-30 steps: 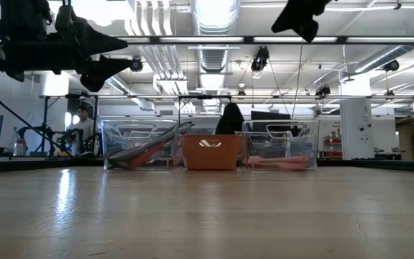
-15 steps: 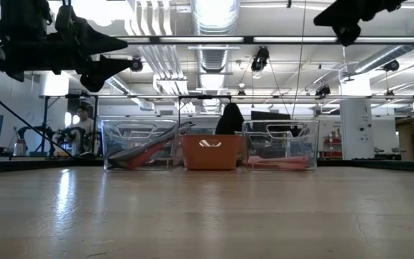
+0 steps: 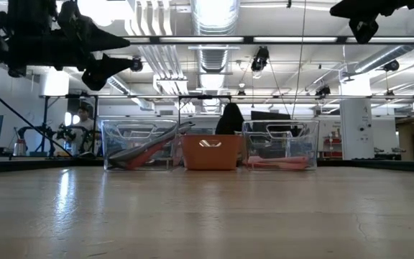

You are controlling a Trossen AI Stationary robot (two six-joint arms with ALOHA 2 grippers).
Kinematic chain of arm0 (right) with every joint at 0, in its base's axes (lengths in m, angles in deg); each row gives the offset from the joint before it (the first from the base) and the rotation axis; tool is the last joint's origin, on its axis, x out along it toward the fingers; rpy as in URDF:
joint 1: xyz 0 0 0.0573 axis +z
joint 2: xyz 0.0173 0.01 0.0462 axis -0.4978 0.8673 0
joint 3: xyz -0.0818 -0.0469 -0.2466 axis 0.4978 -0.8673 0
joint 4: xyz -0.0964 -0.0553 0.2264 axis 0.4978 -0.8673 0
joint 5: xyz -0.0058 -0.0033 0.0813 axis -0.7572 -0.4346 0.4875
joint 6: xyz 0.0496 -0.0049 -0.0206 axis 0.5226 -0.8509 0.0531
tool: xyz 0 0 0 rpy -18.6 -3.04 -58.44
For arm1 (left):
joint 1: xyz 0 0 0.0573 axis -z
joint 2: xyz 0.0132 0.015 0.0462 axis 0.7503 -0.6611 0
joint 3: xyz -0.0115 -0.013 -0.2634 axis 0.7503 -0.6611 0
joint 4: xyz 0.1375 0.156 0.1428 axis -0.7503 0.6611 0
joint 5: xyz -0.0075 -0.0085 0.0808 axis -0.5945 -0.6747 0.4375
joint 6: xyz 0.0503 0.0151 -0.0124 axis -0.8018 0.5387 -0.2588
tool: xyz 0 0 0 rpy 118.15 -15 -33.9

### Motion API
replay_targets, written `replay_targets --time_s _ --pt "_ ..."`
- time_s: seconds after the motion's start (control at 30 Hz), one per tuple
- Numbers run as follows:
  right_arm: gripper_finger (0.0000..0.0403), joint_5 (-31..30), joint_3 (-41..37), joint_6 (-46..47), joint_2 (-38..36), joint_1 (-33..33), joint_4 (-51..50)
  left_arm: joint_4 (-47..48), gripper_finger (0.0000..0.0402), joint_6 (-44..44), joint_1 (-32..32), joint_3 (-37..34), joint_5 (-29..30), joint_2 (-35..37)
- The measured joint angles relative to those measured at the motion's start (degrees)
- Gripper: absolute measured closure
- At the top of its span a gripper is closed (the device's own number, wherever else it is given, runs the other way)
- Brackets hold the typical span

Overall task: Pick & Place Kitchen Items
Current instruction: Put the light brown serving spoon into the left transparent bin

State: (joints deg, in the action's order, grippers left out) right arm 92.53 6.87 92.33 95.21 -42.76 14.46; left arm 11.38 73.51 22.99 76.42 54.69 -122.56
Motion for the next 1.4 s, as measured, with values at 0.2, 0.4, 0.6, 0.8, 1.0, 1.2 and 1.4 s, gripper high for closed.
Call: replay_targets --time_s 0.2,0.4,0.6,0.8,1.0,1.2,1.4 --pt "0.0394 0.0 0.0 0.1 0.3 0.0 -0.1 15.8 0.0140 -3.5 0.3 7.2 0.0 0.0" --pt "0.0394 0.0 0.0 0.0 0.2 0.0 0.0 46.0 0.0140 -10.9 1.0 22.1 1.1 -0.2" --pt "0.0394 0.0 0.0 0.0 0.6 0.0 -0.1 71.8 0.0140 -20.6 4.2 37.5 3.7 -1.4" --pt "0.0394 0.0 0.0 0.0 0.7 0.0 0.0 86.6 0.0140 -24.8 9.4 45.5 8.5 -3.1" --pt "0.0394 0.0 0.0 0.0 0.7 0.0 0.0 93.7 0.0140 -23.4 14.7 46.6 10.3 -5.1" --pt "0.0394 0.0 0.0 0.0 0.7 0.0 0.0 102.0 0.0148 -19.4 20.5 46.6 14.6 -9.0" --pt "0.0394 0.0 0.0 0.1 0.7 0.0 0.0 106.6 0.0175 -16.1 26.7 46.5 17.5 -14.1"
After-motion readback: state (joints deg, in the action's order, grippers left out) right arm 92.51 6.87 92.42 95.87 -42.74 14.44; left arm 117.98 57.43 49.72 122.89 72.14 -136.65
